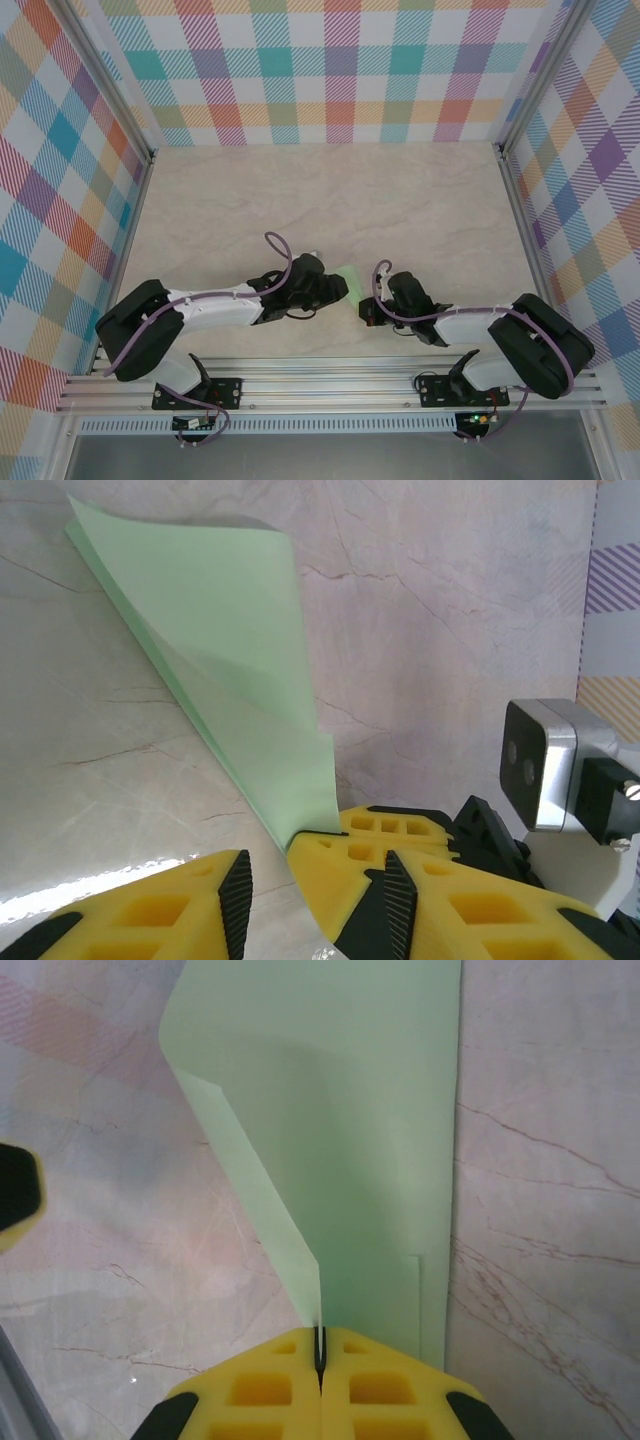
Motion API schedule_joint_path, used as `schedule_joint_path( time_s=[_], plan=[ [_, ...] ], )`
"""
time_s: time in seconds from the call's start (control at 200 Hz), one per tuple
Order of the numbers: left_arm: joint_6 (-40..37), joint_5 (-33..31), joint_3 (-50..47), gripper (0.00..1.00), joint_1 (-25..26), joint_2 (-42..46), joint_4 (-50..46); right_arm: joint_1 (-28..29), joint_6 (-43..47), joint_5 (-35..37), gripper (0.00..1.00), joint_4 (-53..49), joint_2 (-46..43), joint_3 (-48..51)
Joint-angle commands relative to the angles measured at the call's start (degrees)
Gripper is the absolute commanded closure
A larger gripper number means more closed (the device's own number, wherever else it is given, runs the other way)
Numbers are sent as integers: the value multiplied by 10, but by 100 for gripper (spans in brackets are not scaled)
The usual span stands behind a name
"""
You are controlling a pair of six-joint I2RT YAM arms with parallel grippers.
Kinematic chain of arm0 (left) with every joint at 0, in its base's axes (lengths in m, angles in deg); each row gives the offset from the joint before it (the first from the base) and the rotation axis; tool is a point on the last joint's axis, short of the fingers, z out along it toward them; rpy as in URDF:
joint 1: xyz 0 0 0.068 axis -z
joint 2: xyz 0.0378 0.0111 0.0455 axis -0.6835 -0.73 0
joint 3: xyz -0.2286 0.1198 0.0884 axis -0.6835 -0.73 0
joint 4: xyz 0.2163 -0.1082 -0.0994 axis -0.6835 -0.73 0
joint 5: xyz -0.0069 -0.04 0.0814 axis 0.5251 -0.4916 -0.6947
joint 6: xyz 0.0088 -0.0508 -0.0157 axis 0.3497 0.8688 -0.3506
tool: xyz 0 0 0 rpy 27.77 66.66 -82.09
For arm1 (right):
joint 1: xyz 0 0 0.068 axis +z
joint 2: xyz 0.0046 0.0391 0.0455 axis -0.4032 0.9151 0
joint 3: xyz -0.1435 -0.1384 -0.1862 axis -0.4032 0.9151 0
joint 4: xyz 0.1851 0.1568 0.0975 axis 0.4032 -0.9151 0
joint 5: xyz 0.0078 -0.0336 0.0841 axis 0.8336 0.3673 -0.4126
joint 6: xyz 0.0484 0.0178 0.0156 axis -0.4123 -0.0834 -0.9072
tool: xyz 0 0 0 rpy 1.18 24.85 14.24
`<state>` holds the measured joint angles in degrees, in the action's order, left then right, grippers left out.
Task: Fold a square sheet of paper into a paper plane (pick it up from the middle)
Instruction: Perform the fifth fold on the wing at the bottom-center of the table.
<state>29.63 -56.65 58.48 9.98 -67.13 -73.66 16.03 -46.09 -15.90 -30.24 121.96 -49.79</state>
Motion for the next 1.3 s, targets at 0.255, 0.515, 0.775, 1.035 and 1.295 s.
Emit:
schedule_joint_path(
  time_s=[0.255,0.515,0.775,1.035,1.295],
  plan=[
    [-9,45,34,59,-4,-70,85,-37,-53,-58,98,15,4,6],
    [-10,50,56,59,-5,-105,107,-49,-62,-67,98,18,15,5],
    [-8,56,79,59,-6,-158,132,-51,-62,-69,98,18,25,6],
    [-16,59,91,60,-9,-198,134,-51,-58,-68,93,-25,17,-3],
    [-22,71,95,60,-10,-218,125,-51,-56,-67,81,-150,-42,-23]
  ],
)
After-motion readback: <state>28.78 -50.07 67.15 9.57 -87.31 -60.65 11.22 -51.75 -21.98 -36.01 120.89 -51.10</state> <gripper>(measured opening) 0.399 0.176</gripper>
